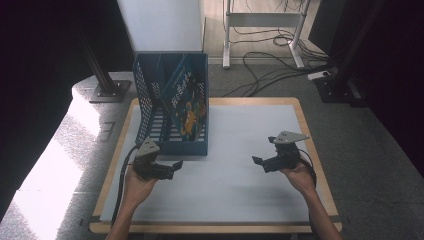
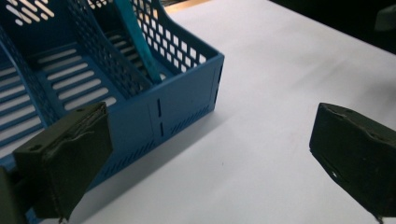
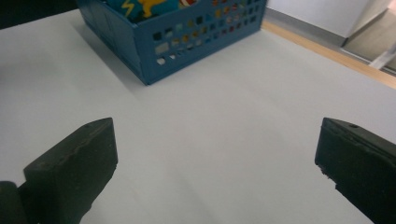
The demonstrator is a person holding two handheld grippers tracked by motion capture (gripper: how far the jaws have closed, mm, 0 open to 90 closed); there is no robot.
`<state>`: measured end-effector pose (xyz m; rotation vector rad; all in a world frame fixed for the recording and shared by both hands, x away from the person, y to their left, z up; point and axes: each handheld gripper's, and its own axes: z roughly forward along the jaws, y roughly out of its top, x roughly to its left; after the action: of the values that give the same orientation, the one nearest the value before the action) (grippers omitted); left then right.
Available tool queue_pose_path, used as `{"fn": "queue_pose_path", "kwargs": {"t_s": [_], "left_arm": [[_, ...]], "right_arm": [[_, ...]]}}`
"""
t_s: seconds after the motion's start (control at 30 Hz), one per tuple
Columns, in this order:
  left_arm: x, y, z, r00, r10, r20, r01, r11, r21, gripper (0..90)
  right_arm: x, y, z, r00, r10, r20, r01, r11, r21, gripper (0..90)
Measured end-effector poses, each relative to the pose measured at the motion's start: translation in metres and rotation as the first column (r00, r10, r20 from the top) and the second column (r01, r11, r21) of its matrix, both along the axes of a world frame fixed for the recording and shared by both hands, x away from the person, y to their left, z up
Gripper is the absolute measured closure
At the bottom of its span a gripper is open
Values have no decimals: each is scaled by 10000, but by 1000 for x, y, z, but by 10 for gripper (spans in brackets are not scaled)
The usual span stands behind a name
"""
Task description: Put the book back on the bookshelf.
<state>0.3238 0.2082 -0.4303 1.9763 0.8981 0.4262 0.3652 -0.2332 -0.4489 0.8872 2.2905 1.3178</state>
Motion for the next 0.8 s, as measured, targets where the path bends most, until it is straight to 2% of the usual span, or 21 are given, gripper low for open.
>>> {"fn": "queue_pose_path", "kwargs": {"t_s": [0.13, 0.23, 0.33, 0.67, 0.8], "left_arm": [[-3, 3, -8, 9999, -27, -112, 27, 10000, -19, 0], [-4, 3, -15, 9997, -53, -218, 53, 10000, 21, 0], [-4, 2, -22, 9993, -104, -346, 111, 9997, 200, 0], [-7, 3, -49, 9972, -268, -692, 294, 9989, 366, 0], [-8, 3, -61, 9950, -393, -915, 452, 9970, 629, 0]], "right_arm": [[-6, -17, -6, 9994, -346, -90, 345, 9994, -98, 0], [-11, -33, -14, 9971, -713, -253, 716, 9974, 108, 0], [-14, -42, -21, 9950, -906, -414, 910, 9958, 97, 0], [-24, -58, -46, 9869, -1338, -896, 1341, 9910, -30, 0], [-27, -63, -58, 9827, -1502, -1081, 1498, 9886, -120, 0]]}}
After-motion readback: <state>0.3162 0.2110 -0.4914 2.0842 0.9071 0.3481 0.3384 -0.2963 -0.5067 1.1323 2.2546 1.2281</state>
